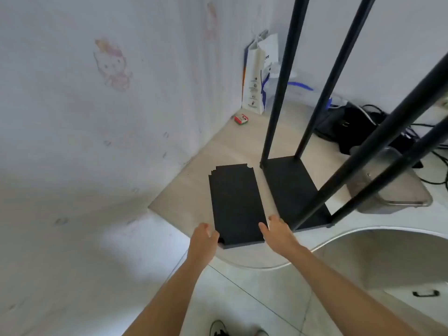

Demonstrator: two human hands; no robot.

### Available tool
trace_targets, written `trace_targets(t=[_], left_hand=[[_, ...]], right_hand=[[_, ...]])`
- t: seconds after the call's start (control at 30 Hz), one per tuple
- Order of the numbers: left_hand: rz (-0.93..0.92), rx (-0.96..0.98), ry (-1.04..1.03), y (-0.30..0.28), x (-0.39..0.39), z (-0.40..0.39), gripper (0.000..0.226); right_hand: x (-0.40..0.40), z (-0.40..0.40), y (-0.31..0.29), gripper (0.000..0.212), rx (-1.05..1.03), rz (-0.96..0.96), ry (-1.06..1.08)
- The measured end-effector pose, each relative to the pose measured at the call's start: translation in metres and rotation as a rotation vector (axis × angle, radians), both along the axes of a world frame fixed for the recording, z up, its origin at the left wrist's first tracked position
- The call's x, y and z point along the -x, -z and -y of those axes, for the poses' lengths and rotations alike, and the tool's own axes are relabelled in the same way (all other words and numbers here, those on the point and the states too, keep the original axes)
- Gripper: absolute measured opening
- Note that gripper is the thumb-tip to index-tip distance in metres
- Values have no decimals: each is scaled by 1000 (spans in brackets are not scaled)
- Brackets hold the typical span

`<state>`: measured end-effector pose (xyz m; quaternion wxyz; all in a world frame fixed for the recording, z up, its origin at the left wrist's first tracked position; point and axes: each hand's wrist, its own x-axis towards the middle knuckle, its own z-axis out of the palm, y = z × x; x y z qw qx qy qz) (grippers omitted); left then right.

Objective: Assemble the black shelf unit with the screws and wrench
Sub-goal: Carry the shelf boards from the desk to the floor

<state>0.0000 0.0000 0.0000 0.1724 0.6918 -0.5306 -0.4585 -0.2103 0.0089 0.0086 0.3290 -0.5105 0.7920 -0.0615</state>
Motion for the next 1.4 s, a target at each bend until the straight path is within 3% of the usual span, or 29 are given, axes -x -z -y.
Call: trace_targets(t=[0.27, 0.4, 0.47, 0.63, 0.9, 1.1, 1.4], left_hand=[[-57, -211, -68, 23, 11, 32, 18], [-139, -260, -102, 31, 20, 40, 28], [-137, -260, -114, 35, 25, 43, 33], [-38, -232, -173, 45, 29, 46, 46], [-144, -267, -362, 46, 35, 50, 41], [-84, -160, -359, 39, 27, 52, 34], [-223, -164, -315, 31, 23, 55, 44]], right_hand=[[-5, 35, 20, 54, -172, 67, 108], [-2, 51, 32, 60, -240, 223, 229], [-3, 56, 34, 62, -269, 320, 306], [-1, 59, 38, 55, -292, 313, 201], [3, 59, 36, 48, -286, 525, 335], [9, 62, 29, 43, -299, 620, 456], [-4, 53, 29, 29, -59, 366, 326]])
